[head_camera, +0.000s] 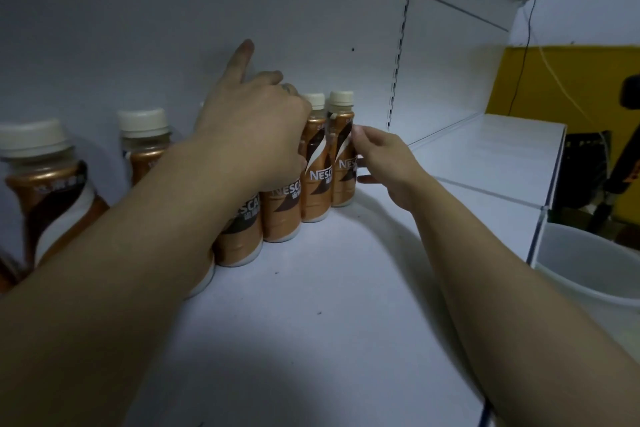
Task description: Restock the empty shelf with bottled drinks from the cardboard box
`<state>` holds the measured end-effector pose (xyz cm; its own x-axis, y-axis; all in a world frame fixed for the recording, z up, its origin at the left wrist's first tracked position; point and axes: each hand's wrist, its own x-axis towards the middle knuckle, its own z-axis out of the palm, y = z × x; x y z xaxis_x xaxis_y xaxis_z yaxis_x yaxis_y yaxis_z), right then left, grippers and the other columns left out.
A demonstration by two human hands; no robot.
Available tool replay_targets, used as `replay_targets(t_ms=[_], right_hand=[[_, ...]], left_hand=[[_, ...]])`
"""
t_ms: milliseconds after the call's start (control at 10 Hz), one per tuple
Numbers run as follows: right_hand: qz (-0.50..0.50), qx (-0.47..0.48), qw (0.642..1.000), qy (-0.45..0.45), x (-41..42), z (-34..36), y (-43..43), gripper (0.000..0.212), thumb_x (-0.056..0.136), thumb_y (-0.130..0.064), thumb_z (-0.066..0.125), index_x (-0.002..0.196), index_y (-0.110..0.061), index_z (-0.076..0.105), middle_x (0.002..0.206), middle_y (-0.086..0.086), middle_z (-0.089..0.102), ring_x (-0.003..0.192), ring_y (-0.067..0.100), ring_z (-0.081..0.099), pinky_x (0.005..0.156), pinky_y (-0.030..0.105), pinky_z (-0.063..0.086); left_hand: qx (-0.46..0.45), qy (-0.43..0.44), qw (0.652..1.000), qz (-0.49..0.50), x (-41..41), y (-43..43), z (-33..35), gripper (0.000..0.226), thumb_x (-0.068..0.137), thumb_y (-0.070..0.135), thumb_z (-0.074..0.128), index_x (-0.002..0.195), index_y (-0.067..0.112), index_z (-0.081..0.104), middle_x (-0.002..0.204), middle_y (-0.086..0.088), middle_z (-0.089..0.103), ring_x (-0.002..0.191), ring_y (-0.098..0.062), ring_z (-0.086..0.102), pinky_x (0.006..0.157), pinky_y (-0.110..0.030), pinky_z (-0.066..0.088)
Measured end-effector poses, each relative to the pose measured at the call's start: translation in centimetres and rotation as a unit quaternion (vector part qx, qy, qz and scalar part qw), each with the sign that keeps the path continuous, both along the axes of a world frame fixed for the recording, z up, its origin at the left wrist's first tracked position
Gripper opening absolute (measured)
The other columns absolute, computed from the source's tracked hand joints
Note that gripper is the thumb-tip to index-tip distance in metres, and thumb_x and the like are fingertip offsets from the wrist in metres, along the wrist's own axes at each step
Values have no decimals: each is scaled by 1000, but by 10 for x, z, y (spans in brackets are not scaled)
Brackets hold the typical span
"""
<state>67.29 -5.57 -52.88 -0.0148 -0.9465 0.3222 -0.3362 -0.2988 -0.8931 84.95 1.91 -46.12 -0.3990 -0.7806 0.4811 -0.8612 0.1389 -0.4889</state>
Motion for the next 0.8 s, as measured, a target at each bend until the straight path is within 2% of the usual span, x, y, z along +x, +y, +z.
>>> replay_targets(t_ms=[200, 300, 400, 500, 600, 700, 800], right_hand=[[7, 7, 1000, -5, 2, -2, 1, 22, 98, -24, 54, 118, -24, 63, 96, 5, 74, 91, 22, 71, 85, 45, 58], [10, 17, 1000, -12, 3, -2, 2, 20, 98, -24, 55, 116, -27, 63, 98, 4, 73, 91, 20, 70, 86, 46, 57], [-1, 10, 1000, 20, 4, -1, 2, 31, 98, -27, 54, 129, -23, 58, 110, 4, 71, 100, 20, 67, 88, 40, 55], [-53, -19, 994, 90, 2, 4, 4, 60, 93, -32, 62, 147, -21, 40, 136, 7, 57, 121, 23, 56, 97, 40, 49], [-104, -88, 984, 120, -1, 15, 14, 74, 85, -35, 72, 149, -24, 35, 145, 4, 49, 132, 21, 46, 107, 40, 41], [-86, -137, 977, 138, 5, 29, 32, 77, 84, -36, 73, 149, -26, 34, 149, 2, 44, 136, 20, 41, 108, 36, 35], [-54, -141, 967, 204, 16, 33, 53, 82, 82, -38, 74, 151, -24, 31, 152, 2, 40, 138, 21, 38, 109, 35, 33]], left_hand=[[2, 2, 1000, -6, 0, -1, -1, 54, 83, 48, 59, 132, 24, 54, 141, -2, 52, 139, -22, 34, 115, -51, -9], [-1, 1, 1000, -11, 0, -2, -3, 53, 83, 46, 60, 130, 24, 55, 139, -2, 53, 136, -22, 38, 116, -51, -8], [-8, -4, 1000, -19, 2, -5, -4, 53, 82, 47, 60, 130, 23, 54, 136, -2, 55, 133, -22, 42, 116, -50, -7], [-5, 12, 999, -29, 0, -1, -5, 52, 81, 41, 62, 129, 23, 55, 134, -2, 56, 131, -21, 43, 117, -49, -6], [5, 40, 998, -43, -5, 6, -5, 52, 81, 38, 63, 130, 22, 54, 137, -3, 53, 133, -20, 40, 118, -46, -3], [23, 78, 996, -42, -4, 17, -4, 65, 84, 41, 61, 142, 19, 41, 150, -3, 40, 143, -20, 26, 119, -44, -4], [3, 87, 995, -40, 4, 37, -1, 71, 87, 40, 58, 149, 19, 31, 158, -4, 28, 147, -19, 16, 120, -43, -6]])
